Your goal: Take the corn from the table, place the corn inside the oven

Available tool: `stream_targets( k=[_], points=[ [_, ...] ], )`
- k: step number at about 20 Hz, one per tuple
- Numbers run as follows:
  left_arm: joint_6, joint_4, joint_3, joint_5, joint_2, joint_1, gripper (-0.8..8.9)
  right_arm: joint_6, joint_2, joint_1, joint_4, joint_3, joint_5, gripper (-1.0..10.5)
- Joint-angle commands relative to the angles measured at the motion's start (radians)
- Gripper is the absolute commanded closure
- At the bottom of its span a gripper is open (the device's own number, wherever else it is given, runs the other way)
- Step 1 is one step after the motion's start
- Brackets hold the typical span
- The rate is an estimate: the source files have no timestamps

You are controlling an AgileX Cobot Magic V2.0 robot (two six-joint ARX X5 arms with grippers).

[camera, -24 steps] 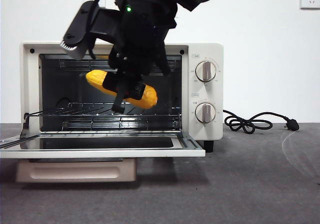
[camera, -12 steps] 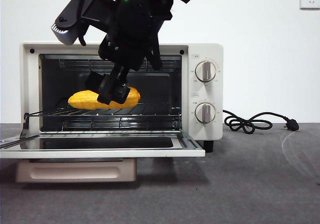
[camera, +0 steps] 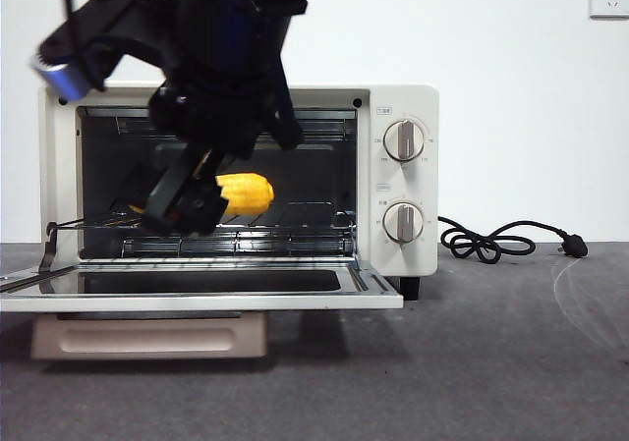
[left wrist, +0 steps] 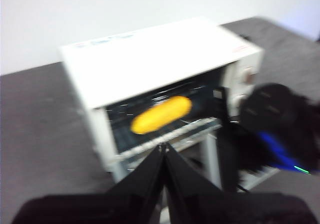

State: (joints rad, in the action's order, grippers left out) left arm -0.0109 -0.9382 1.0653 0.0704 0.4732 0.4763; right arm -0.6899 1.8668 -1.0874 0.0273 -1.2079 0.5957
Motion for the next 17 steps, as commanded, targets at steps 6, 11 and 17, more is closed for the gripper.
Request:
stream_targets(
  k=[6, 11, 17],
  points=[
    [0.185, 0.140, -0.006, 0.062, 0.230, -0.036, 8.20, 0.359, -0.167, -0.122, 0.322, -0.002, -0.005, 9.2],
    [0.169, 0.154, -0.007, -0.262, 0.356, -0.279, 8.22, 0.515, -0.390, -0.150, 0.599, -0.002, -0.153, 9.6],
    [0.096, 0.184, -0.109, -0.655, 0.425, -0.564, 8.22, 0.587, -0.658, -0.089, 0.740, -0.002, -0.241, 9.6]
  ],
)
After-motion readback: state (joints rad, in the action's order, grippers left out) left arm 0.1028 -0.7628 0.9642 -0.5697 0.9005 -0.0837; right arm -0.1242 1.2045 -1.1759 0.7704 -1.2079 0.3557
